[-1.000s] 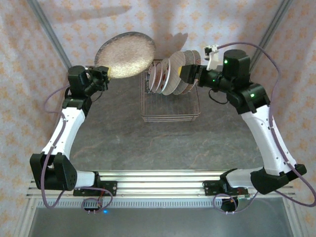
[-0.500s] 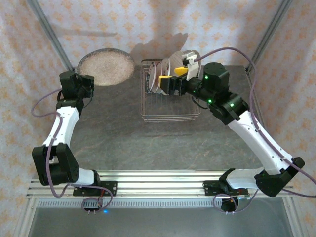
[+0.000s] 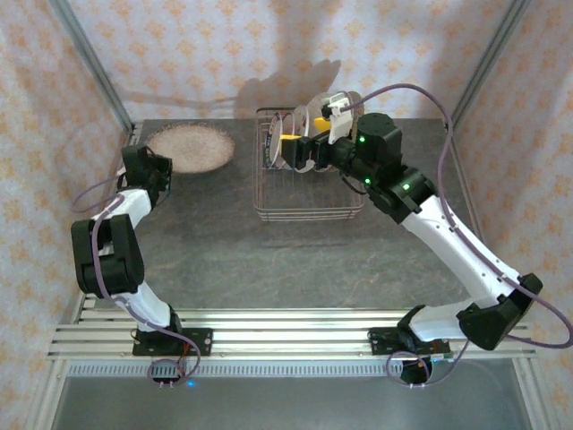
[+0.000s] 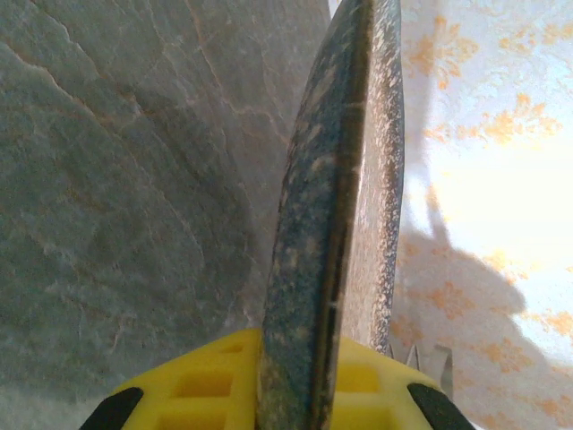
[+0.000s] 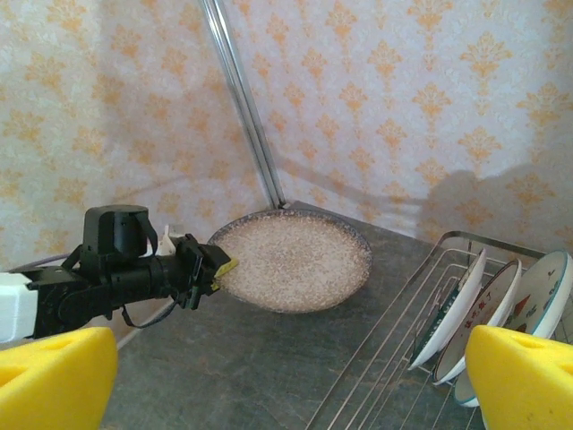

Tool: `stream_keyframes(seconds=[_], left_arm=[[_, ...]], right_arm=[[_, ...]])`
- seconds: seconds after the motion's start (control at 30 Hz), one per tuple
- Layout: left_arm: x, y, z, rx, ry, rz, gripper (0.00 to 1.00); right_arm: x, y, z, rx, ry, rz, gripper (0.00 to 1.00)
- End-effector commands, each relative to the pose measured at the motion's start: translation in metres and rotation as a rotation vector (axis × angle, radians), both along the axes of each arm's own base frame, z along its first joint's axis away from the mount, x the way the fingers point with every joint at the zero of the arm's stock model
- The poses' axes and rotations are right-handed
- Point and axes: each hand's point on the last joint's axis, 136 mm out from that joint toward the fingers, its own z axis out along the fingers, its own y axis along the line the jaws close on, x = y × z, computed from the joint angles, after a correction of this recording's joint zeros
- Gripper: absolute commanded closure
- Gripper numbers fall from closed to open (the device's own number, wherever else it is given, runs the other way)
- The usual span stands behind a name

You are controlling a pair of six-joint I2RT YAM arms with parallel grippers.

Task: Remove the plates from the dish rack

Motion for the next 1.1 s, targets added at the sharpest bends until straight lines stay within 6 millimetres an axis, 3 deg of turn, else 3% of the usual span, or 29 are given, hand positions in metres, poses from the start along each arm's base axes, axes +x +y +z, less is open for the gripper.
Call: stream_keyframes(seconds=[0.0,0.27,0.57,0.63,1.07], left_arm=[[0.036,0.018,0.107,0.092,-0.401,0.006,1.00],[0.056,0.029,0.072,0.075,-0.353,-0.020,1.00],[0.070,0.036,0.050,0.063,-0.346,-0.032,1.00],[0.073,0.039,0.036,0.054,-0.329,-0.029,1.00],[0.091,0.046,-0.005,0.036,-0.268,-0.050,1.00]], right_arm=[[-0.001,0.002,0.018,0.017,-0.059,0.003,0.01],[0.001,0.009,0.010,-0.003,-0.067,0.026,0.01],[0.005,0.013,0.006,-0.013,-0.051,0.033,0.01],[0.004,0.014,0.005,-0.016,-0.047,0.037,0.01],[0.002,0.014,0.003,-0.023,-0.023,0.046,0.00]])
